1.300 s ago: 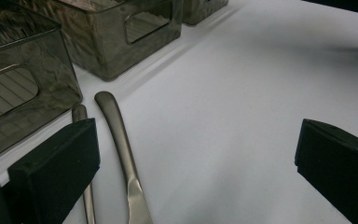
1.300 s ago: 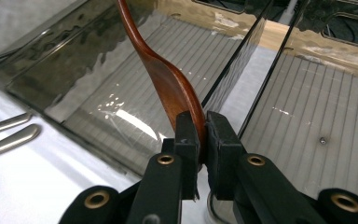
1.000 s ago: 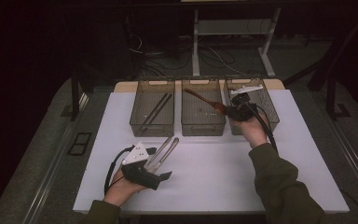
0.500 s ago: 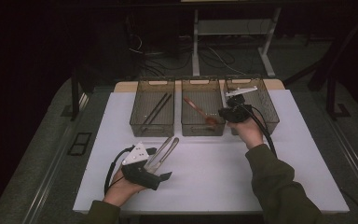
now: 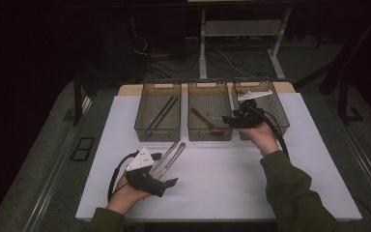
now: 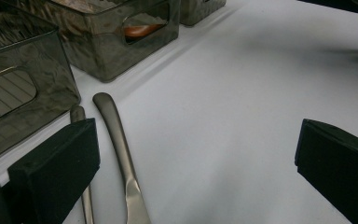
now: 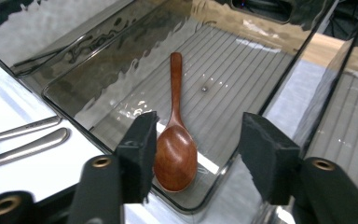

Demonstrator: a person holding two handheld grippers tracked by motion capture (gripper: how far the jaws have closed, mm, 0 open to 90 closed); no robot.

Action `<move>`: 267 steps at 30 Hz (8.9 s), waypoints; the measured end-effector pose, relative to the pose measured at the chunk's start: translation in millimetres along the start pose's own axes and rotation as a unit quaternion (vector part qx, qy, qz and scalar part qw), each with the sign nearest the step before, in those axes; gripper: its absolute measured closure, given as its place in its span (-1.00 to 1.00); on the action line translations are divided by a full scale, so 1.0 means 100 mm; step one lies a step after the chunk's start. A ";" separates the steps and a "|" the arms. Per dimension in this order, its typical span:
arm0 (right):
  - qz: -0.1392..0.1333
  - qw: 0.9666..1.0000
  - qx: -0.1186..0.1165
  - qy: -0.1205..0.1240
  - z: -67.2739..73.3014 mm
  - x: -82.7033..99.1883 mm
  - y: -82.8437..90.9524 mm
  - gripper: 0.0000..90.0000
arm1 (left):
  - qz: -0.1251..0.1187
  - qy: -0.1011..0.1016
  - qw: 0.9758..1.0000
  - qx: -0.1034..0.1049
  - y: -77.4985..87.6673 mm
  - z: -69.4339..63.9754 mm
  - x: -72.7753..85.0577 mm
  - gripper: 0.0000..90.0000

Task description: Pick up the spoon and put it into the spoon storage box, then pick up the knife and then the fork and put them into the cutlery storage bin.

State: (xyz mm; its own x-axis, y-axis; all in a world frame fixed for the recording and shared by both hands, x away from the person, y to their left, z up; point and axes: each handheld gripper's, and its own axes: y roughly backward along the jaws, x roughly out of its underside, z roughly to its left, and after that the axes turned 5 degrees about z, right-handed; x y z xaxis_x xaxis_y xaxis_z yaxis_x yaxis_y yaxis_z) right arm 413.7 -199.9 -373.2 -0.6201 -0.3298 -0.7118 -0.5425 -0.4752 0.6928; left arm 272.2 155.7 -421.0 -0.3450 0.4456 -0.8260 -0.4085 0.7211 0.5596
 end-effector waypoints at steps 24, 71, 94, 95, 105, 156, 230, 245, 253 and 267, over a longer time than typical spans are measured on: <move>-0.075 0.989 -0.120 0.031 -0.07 0.61 0.67 -0.35 | -0.001 0.002 1.000 -0.005 -0.01 0.00 0.00 -1.00; -0.073 0.995 -0.066 0.027 -0.04 1.71 0.88 -0.58 | 0.006 -0.002 1.000 -0.009 0.01 -0.01 -0.03 -1.00; -0.062 0.995 -0.066 0.034 -0.02 1.83 0.92 -0.58 | 0.024 0.029 0.997 -0.063 0.12 0.25 -0.14 -0.55; -0.062 0.995 -0.065 0.033 -0.02 1.83 0.92 -0.58 | 0.025 0.032 0.997 -0.064 0.11 0.28 -0.15 -0.50; -0.063 0.996 -0.063 0.031 -0.03 1.83 0.92 -0.58 | 0.095 0.075 0.989 -0.089 -0.04 0.55 -0.08 0.17; -0.043 0.992 -0.113 -0.026 -0.19 1.76 1.07 -0.70 | 0.099 0.067 0.991 -0.052 0.10 0.48 -0.02 0.88; 0.150 0.896 -0.245 0.338 0.76 1.03 0.37 0.74 | 0.159 -0.215 0.938 0.219 -1.02 -0.61 -0.98 0.88; 0.153 0.891 -0.251 0.347 0.78 1.04 0.35 0.79 | 0.153 -0.216 0.938 0.225 -1.03 -0.60 -0.95 0.85; 0.137 0.904 -0.236 0.331 0.65 1.02 0.40 0.79 | 0.089 -0.148 0.965 0.196 -0.81 -0.39 -0.92 0.19; 0.102 0.944 -0.189 0.252 0.19 0.93 0.65 0.79 | 0.013 -0.033 0.997 0.072 -0.27 0.01 -0.44 -0.31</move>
State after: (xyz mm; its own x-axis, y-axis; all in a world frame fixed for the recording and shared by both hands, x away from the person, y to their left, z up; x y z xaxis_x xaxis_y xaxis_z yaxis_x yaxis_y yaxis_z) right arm 310.1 -246.2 -392.9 -0.2903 -0.7465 -0.5987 -0.1404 -0.5857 0.7983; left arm 298.9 116.9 -399.5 -0.2957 0.4962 -0.8163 -0.2735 0.7748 0.5700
